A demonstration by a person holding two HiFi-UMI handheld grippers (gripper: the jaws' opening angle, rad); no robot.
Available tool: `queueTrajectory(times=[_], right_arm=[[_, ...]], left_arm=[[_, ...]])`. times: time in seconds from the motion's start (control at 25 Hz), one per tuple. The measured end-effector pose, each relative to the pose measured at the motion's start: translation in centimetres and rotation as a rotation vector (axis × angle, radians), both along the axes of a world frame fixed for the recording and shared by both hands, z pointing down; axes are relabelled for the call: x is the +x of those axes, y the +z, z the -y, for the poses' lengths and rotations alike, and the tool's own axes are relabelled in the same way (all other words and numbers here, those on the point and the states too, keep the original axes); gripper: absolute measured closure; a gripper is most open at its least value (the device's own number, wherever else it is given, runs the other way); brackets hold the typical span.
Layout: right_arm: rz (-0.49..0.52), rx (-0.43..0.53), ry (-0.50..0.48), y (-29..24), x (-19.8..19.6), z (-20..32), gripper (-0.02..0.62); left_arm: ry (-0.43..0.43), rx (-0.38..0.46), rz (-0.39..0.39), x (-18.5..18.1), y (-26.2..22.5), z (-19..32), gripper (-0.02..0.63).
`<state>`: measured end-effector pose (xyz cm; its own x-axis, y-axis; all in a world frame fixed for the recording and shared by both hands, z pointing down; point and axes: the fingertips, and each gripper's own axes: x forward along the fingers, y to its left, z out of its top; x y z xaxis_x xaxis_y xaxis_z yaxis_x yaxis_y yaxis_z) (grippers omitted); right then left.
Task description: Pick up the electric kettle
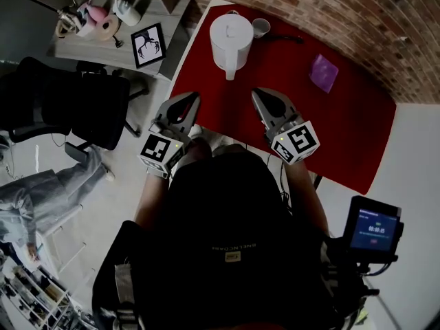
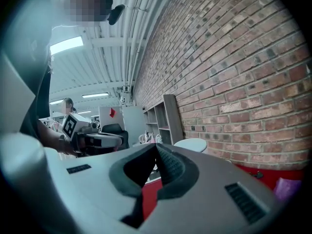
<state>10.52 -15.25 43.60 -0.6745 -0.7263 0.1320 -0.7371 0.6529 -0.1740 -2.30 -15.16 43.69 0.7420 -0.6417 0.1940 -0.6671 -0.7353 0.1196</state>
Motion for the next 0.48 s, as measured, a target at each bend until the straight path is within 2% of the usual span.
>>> queueTrajectory(times=[0.48], right_arm=[[-0.007,-0.01,0.076,0.1,1.5,1.2,0.594]], left_arm=[[0.088,-0.015,-0.001,1.8,0.5,2.2,0.6]])
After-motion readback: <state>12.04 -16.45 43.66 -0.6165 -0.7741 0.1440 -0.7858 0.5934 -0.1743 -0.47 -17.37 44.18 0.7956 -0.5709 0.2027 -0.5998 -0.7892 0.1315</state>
